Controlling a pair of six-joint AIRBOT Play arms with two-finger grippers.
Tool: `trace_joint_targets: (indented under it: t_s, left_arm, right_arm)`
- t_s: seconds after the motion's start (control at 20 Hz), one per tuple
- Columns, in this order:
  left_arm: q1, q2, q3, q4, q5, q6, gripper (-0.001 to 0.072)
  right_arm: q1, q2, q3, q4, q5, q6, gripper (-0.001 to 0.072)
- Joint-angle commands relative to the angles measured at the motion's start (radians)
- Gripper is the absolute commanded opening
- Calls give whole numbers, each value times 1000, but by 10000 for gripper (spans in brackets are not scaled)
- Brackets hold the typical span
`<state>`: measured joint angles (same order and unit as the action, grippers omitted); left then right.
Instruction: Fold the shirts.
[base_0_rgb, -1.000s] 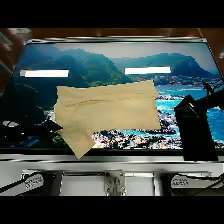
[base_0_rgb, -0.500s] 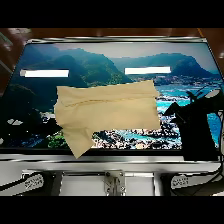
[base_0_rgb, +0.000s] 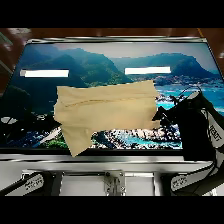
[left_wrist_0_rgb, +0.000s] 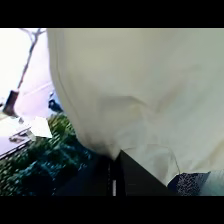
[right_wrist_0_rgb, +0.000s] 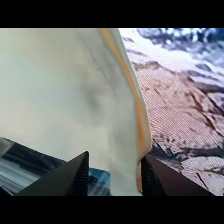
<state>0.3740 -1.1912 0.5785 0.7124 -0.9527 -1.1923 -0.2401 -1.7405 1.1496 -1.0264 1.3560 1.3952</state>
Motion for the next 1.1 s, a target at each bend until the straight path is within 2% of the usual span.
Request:
trace_joint_targets:
  t_s: [0.0, 0.05, 0.1, 0.2, 0.3, 0.5, 0.65, 0.75, 0.8, 0.9, 1.05]
  left_arm:
    - [4, 12, 60, -2, -24, 3, 36]
    - [8, 12, 98, -2, -47, 3, 36]
    - [14, 12, 140, -2, -80, 3, 35]
    - [21, 21, 253, 24, -155, 3, 34]
    - [20, 67, 398, 51, -200, 3, 33]
    - [20, 234, 832, 50, -101, 3, 35]
    - [21, 336, 1180, 51, 8, 3, 35]
    - [21, 393, 1332, 51, 28, 2, 35]
    - [21, 422, 1376, 59, 24, -12, 35]
    - [21, 493, 1398, 118, 2, -95, 35]
    - [21, 572, 1398, 291, -131, -182, 35]
  right_arm:
    - [56, -6, -1, -31, -15, 11, 333]
    - [65, -5, 0, -27, -14, 11, 145]
    - [70, 0, 2, -10, -7, 6, 58]
    - [69, 56, 16, 44, 5, -65, 56]
    - [64, 163, 87, 53, 5, -85, 56]
    - [60, 450, 441, 45, -54, -166, 57]
    - [60, 660, 705, -45, -222, -123, 56]
    - [60, 787, 784, -158, -312, -63, 56]
    - [60, 844, 803, -219, -313, -41, 56]
    - [60, 943, 804, -302, -272, -4, 56]
    - [60, 1041, 804, -389, -154, 21, 56]
